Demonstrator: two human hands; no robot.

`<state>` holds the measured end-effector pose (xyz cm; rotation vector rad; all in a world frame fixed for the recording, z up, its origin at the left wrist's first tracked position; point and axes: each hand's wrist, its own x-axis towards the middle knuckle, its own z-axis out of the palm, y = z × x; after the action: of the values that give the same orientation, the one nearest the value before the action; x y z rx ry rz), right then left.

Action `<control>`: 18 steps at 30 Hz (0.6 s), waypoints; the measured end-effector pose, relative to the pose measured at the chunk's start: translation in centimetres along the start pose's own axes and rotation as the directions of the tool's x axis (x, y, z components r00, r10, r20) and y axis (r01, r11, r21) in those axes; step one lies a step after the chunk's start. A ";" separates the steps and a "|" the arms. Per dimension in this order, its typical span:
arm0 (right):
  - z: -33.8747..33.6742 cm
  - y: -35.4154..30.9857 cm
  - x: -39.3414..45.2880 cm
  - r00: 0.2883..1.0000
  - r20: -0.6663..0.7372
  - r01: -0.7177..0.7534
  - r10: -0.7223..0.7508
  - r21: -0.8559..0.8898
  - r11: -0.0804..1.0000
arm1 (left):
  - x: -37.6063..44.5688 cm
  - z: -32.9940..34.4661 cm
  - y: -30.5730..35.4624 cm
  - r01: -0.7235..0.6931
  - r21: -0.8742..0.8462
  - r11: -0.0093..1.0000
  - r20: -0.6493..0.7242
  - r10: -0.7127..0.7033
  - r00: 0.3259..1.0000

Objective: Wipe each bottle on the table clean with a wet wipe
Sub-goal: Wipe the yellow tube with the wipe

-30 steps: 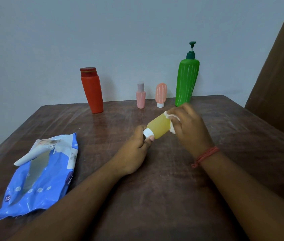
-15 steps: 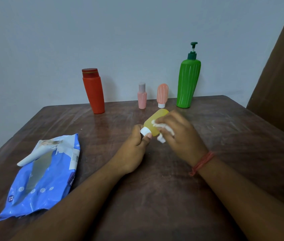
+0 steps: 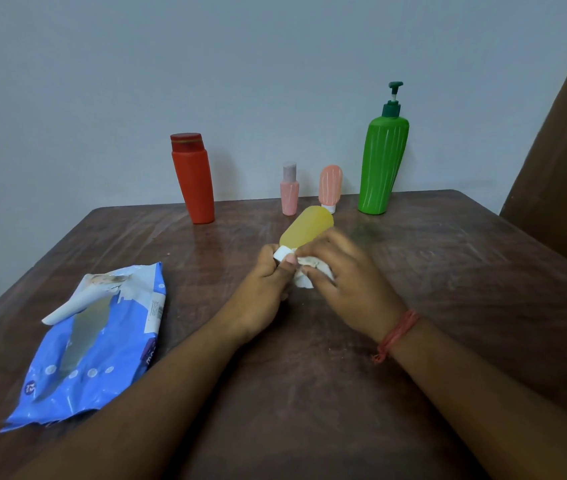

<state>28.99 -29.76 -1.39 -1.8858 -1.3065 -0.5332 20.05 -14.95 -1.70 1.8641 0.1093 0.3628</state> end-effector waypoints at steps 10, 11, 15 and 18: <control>-2.5 2.3 1.1 0.927 -0.350 -0.184 0.133 -0.117 0.976 | 0.1 0.2 0.2 -0.052 -0.048 0.997 0.222 0.061 0.973; -2.7 2.4 1.1 0.914 -0.368 -0.216 0.171 -0.083 0.973 | 0.1 0.2 0.1 -0.056 -0.038 0.998 0.235 0.064 0.970; -2.1 1.8 1.1 0.859 -0.356 -0.326 0.368 0.175 0.929 | 0.0 0.1 0.2 -0.063 -0.047 0.997 0.238 0.072 0.969; -1.2 0.9 0.9 0.840 -0.209 -0.392 0.500 0.403 0.827 | 0.0 -0.1 0.1 -0.055 -0.064 0.996 0.203 0.067 0.977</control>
<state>30.27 -30.29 -0.36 -1.6551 -0.6571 -0.3022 19.98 -14.92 -1.56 1.8390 -0.0983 0.2118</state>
